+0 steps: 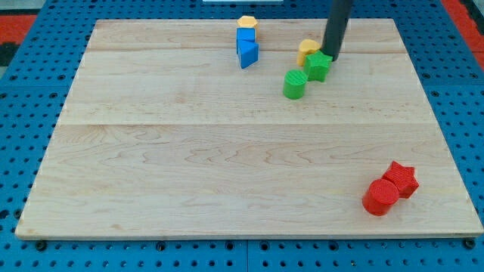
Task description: Move yellow heart to the right of blue triangle
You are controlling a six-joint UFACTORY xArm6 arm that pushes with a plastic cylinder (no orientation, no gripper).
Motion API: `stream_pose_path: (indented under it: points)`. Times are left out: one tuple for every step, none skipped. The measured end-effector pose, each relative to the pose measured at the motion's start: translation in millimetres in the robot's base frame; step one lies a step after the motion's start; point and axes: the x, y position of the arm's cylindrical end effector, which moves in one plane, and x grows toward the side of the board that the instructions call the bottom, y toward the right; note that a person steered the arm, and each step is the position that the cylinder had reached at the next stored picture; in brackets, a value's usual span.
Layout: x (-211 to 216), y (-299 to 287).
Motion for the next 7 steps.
stream_pose_path:
  points:
    - [0.0, -17.2]
    - [0.0, -20.2]
    - [-0.3, -20.2]
    - [-27.6, -2.7]
    - [-22.7, -18.9]
    - [-2.3, -64.2]
    - [10.9, -63.7]
